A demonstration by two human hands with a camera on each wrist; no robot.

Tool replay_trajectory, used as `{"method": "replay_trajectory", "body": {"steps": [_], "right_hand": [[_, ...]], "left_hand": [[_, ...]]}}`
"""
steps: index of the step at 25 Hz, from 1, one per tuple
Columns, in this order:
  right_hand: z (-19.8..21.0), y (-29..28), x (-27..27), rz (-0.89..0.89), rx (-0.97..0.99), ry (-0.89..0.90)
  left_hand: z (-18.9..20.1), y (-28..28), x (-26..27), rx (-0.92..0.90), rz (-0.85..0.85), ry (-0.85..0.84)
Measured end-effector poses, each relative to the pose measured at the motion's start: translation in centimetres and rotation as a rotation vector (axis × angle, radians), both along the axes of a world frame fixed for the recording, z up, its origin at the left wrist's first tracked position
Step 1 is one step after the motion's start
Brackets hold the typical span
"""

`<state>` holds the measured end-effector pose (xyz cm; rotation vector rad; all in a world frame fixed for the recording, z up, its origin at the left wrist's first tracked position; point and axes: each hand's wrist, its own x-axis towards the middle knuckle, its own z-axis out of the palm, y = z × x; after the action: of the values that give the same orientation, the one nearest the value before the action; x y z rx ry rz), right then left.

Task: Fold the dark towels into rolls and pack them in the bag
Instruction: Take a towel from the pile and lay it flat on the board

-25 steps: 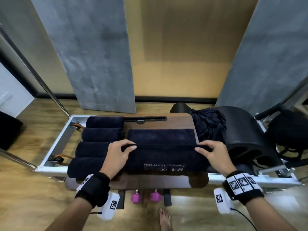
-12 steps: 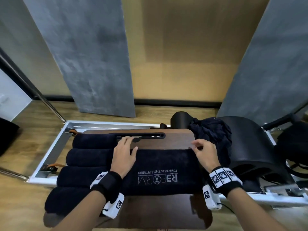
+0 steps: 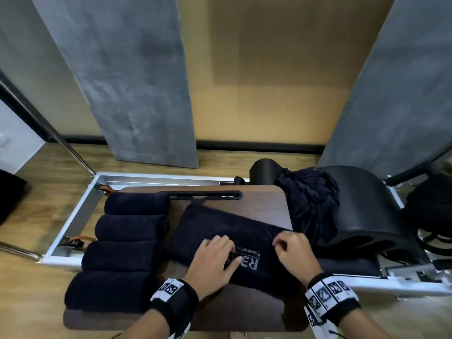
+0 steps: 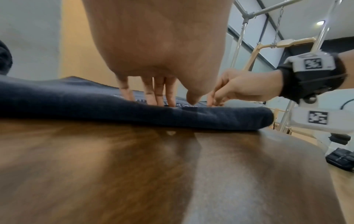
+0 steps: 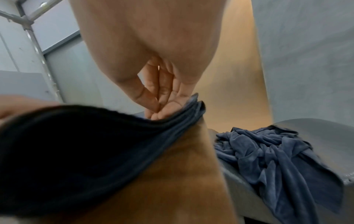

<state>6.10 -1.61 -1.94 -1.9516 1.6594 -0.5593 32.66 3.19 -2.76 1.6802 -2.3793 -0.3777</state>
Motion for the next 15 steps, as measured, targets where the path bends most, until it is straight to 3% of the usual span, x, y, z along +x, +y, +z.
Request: {"method": "replay_trajectory", "body": {"steps": [5,8,15], "right_hand": [[0.3,8.6,2.8,0.246,0.018,0.042],[-0.6,12.9,5.5,0.395,-0.003,0.005],[-3.2,18.1,6.0,0.354,-0.136,0.056]], "left_hand": [[-1.0,1.1,0.4,0.004,0.092,-0.158],[-1.5,3.7,0.5,0.052,0.088,-0.116],[-2.7,13.6,2.7,0.025,-0.03,-0.025]]}}
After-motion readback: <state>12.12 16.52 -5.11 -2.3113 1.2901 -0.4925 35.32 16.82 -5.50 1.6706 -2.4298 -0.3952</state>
